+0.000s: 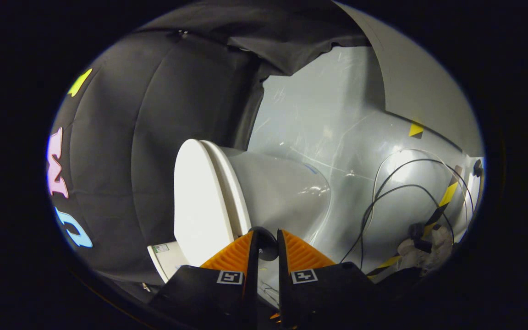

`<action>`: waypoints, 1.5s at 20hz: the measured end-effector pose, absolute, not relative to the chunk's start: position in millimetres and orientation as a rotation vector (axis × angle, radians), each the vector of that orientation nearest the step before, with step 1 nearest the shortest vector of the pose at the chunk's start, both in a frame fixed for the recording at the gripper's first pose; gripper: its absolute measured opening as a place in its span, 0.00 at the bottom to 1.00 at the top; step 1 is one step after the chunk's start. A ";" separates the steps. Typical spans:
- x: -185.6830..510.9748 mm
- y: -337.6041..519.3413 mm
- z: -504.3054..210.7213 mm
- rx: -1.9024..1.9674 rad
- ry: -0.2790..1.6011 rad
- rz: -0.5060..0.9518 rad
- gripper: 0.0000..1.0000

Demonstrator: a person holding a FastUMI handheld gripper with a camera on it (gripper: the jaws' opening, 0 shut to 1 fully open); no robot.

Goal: Open the toilet lid.

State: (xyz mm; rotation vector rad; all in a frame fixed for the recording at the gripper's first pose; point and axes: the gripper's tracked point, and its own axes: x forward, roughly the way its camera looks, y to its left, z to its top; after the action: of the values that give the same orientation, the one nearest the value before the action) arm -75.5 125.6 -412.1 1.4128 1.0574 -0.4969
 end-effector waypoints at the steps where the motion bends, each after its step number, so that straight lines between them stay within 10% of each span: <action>1: -72.0 124.0 -411.4 1.438 1.028 -0.517 0.24; 5: -73.8 123.1 -395.9 1.213 1.044 -0.427 0.05; 30: 0.1 213.4 -161.4 0.996 0.690 0.139 0.05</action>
State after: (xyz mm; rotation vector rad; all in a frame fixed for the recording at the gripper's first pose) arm 0.1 213.4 -161.4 0.9962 0.6895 0.1386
